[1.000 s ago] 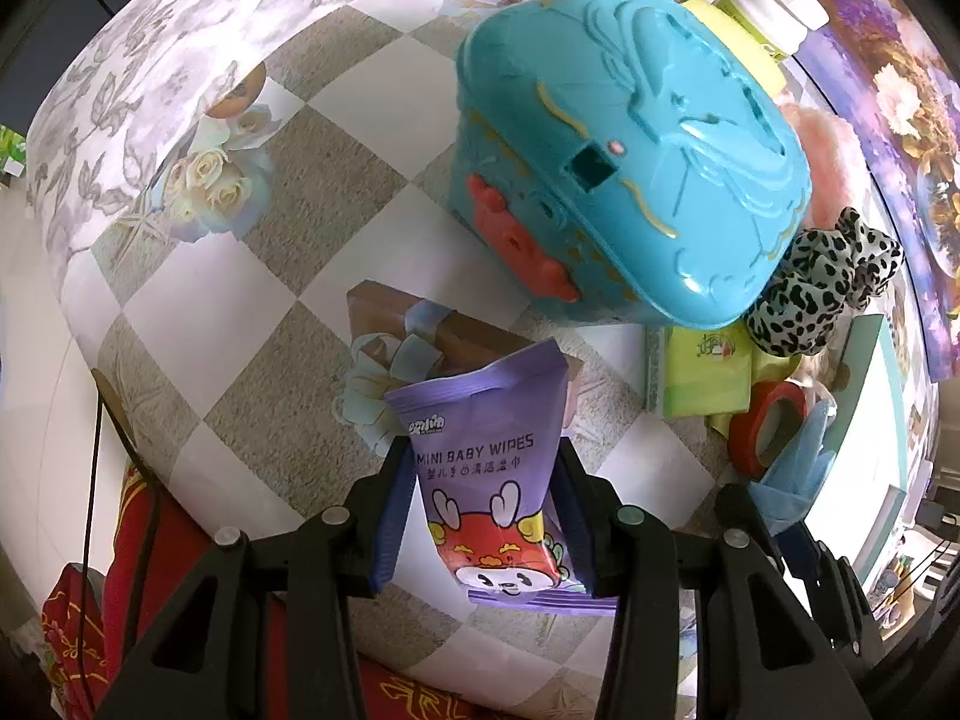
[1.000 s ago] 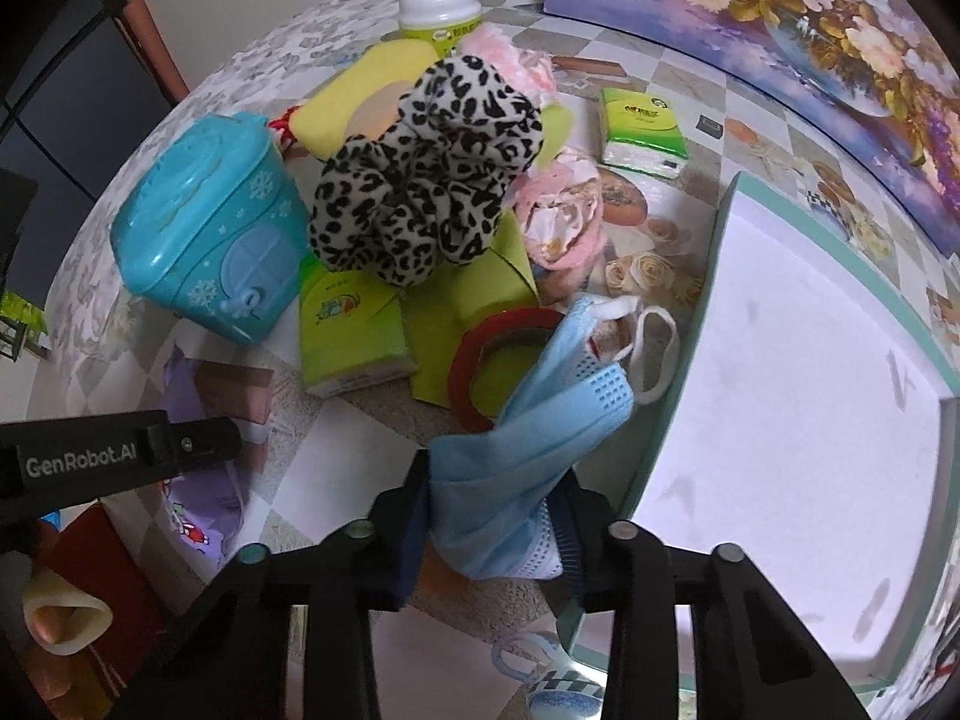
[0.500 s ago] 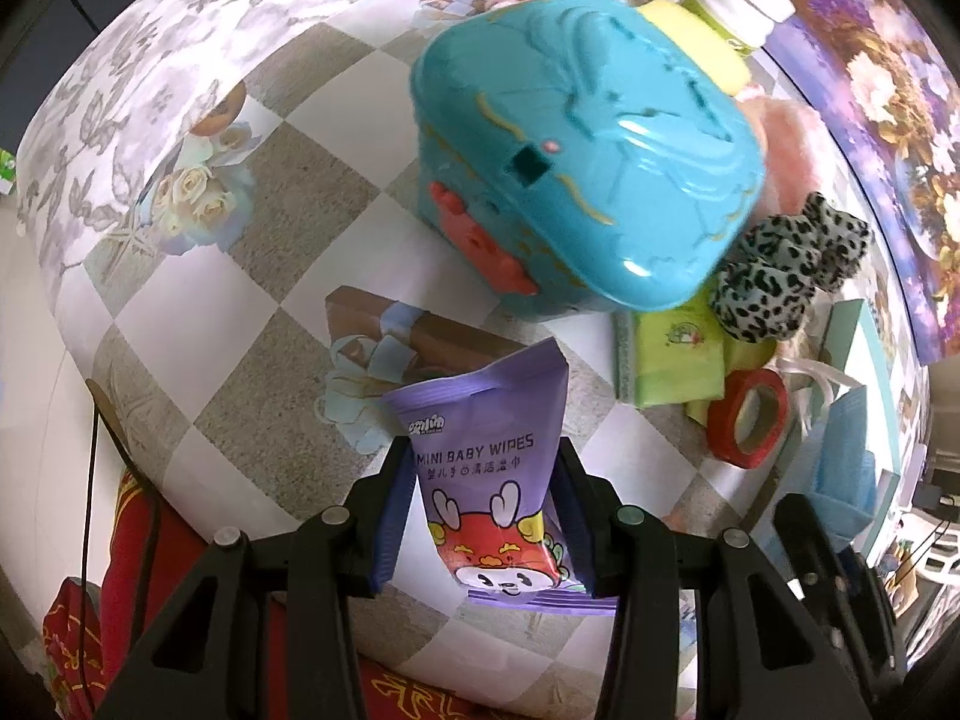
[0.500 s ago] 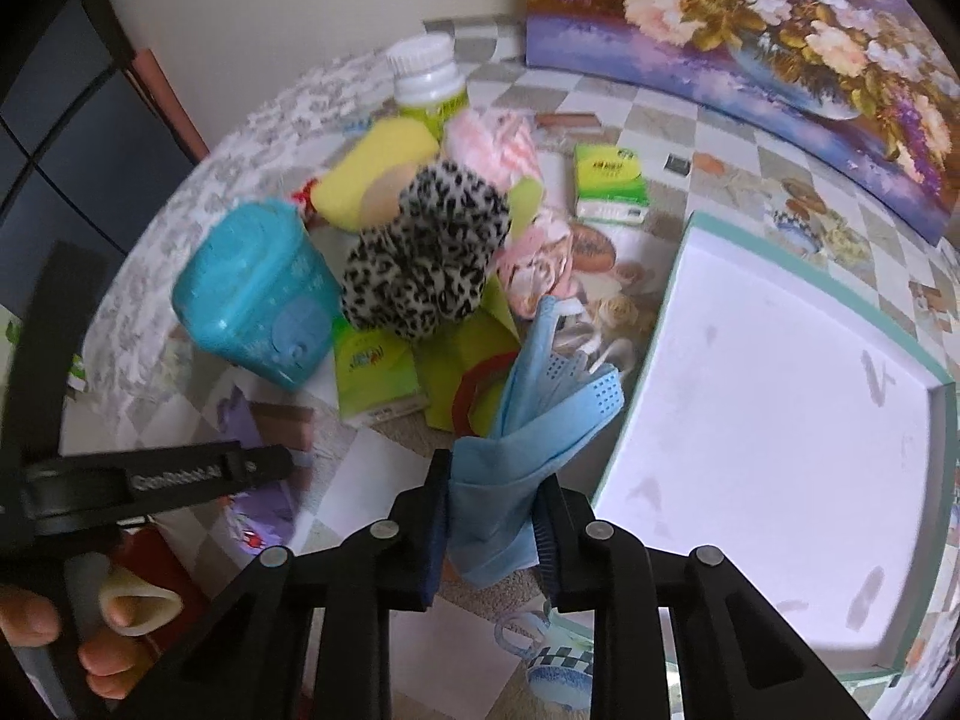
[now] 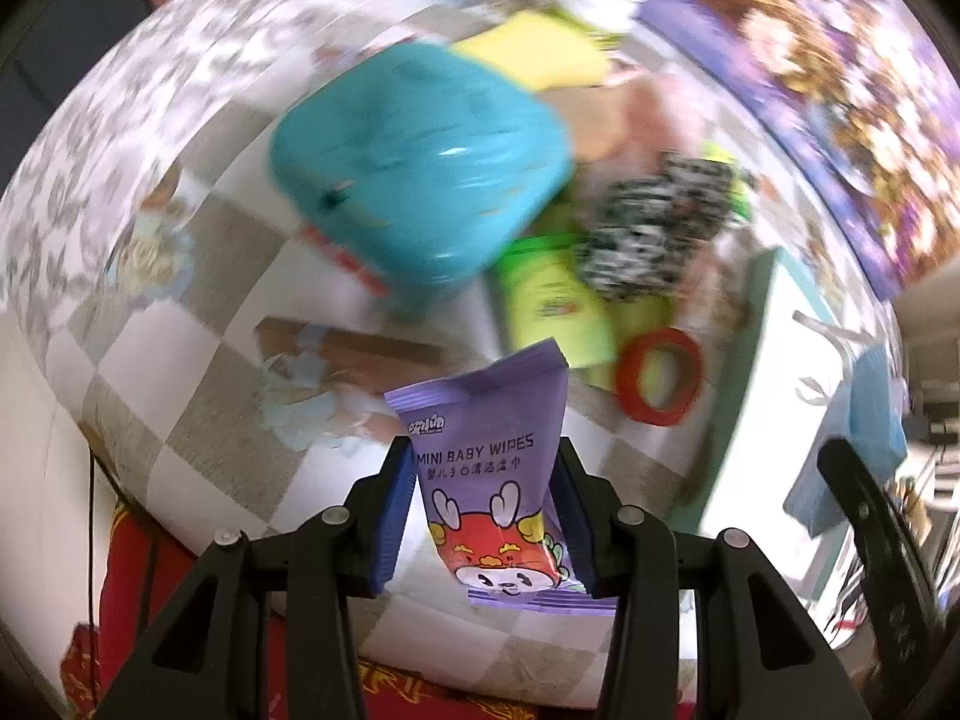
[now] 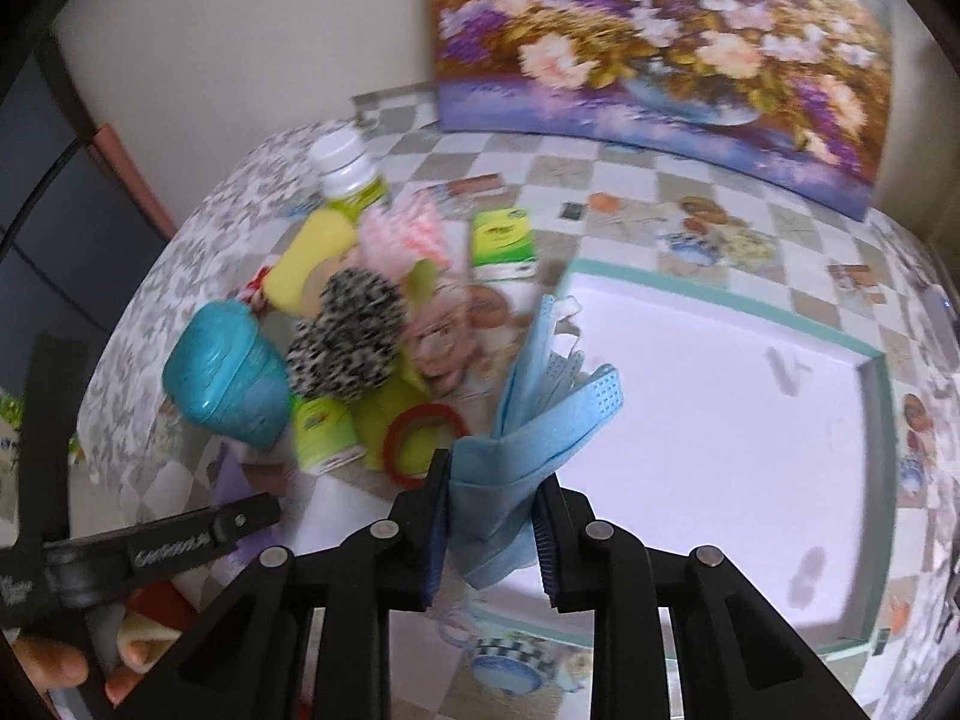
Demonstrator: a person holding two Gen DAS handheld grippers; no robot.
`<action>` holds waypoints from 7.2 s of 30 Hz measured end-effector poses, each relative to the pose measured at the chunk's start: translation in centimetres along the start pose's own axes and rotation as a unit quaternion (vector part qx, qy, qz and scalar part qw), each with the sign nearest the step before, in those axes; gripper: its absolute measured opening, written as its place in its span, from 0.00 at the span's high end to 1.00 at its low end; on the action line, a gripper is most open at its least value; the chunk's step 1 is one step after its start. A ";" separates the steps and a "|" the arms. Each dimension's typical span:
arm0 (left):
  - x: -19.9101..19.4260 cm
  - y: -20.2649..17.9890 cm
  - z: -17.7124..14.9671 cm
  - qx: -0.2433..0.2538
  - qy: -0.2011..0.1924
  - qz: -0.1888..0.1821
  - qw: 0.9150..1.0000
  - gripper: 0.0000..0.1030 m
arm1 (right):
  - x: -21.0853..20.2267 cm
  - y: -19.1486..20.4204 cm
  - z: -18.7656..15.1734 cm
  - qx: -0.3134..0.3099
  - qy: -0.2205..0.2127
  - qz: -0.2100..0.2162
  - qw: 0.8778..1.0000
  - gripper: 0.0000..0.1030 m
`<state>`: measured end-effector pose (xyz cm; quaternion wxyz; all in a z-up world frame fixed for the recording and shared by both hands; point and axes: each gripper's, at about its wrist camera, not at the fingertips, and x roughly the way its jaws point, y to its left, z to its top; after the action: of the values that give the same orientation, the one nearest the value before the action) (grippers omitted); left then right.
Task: Organize soft objects
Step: 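Lift the wipes pack with the left gripper while the right gripper grasps and lifts the blue mask, then lower the wipes pack and mask into the white tray and open both grippers, then move both tools back over the pile of items, then grasp the leopard-print scrunchie with the right gripper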
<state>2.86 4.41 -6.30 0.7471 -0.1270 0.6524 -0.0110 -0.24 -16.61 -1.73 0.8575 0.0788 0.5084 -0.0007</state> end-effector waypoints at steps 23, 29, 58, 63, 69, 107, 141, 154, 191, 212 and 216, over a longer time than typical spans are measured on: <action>0.9 -19.3 -0.3 0.218 -0.031 0.007 0.975 0.54 | -1.4 -19.9 -1.4 0.280 0.027 -0.133 0.950 0.74; 2.8 -22.9 -0.8 0.257 -0.033 -0.005 0.966 0.54 | -0.9 -22.3 -2.0 0.302 0.041 -0.149 0.941 0.74; 3.5 -21.8 1.6 0.226 -0.069 -0.033 0.971 0.14 | 1.2 -19.8 -0.6 0.227 0.065 -0.159 0.959 0.27; 3.7 -20.8 2.1 0.210 -0.078 -0.014 0.974 0.02 | 1.2 -19.5 -0.7 0.219 0.060 -0.168 0.959 0.01; 3.9 -20.2 2.3 0.203 -0.076 -0.014 0.976 0.02 | 1.0 -19.3 -0.7 0.219 0.057 -0.173 0.959 0.00; -4.0 -6.4 8.5 0.121 -0.115 0.071 0.983 0.02 | 1.7 -5.6 2.7 0.106 0.024 -0.038 0.993 0.00; -1.3 -1.1 14.5 0.046 -0.094 0.083 0.991 0.02 | 7.1 3.6 8.1 0.073 0.032 0.032 0.996 0.00; -0.3 0.1 15.6 0.034 -0.084 0.096 0.991 0.02 | 8.7 4.5 8.7 0.069 0.044 0.037 0.996 0.00; 0.4 0.2 15.3 0.033 -0.069 0.102 0.992 0.02 | 10.7 8.0 7.3 0.028 0.070 0.078 0.994 0.60; 0.1 -0.2 15.2 0.037 -0.071 0.098 0.992 0.02 | 9.5 6.7 7.5 0.045 0.063 0.103 0.992 0.74; 0.0 -0.3 15.2 0.039 -0.073 0.097 0.992 0.02 | 9.1 6.3 7.5 0.048 0.059 0.106 0.992 0.77</action>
<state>17.75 6.80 -4.46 0.7944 -0.0346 0.6047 0.0456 11.20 -10.66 -5.29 0.8167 0.1728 0.5461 0.0702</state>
